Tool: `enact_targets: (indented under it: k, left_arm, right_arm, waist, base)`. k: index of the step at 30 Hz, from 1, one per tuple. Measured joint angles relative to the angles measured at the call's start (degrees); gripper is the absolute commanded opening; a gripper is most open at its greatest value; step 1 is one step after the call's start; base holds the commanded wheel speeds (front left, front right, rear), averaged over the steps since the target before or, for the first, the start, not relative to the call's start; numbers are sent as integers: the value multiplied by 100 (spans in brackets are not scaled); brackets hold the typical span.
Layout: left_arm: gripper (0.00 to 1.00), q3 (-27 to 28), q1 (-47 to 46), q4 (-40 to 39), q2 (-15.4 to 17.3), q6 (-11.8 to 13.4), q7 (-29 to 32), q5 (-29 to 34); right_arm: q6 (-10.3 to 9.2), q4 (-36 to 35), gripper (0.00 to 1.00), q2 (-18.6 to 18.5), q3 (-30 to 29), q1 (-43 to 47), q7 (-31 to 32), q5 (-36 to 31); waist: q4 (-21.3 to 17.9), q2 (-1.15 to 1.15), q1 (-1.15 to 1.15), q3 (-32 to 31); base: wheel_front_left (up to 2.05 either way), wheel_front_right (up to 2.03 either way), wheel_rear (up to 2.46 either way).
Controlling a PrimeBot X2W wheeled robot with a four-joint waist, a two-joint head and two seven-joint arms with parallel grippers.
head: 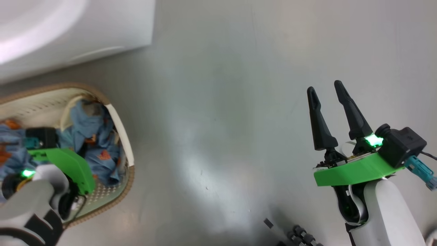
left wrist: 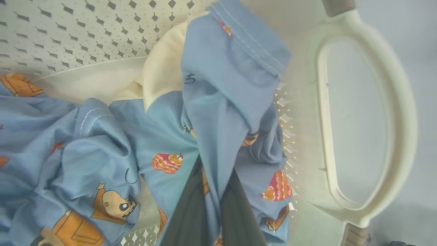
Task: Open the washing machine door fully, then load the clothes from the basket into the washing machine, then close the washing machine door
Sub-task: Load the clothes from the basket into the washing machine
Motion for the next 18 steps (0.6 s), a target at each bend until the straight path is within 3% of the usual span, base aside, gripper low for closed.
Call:
enact_targets:
  k: [7, 16, 18]
  left_arm:
    - [0, -26, 446, -169, -140, 0, -402, -334]
    - [0, -40, 930, -269, -223, -1, -694, -294]
    - [0, 164, 1037, -356, -241, 0, -694, -176]
  right_arm:
    - [0, 313, 100, -12, -41, -55, 0, -103]
    - [0, 672, 100, -26, -58, -49, 0, -204]
    - [0, 733, 100, -29, -63, -45, 0, -205]
  waist:
    - [214, 0, 0, -527]
    - [600, 0, 0, -1297]
    - [700, 0, 0, -1464]
  base:
    - [0, 0, 0]
    - [0, 0, 0]
    - [0, 0, 0]
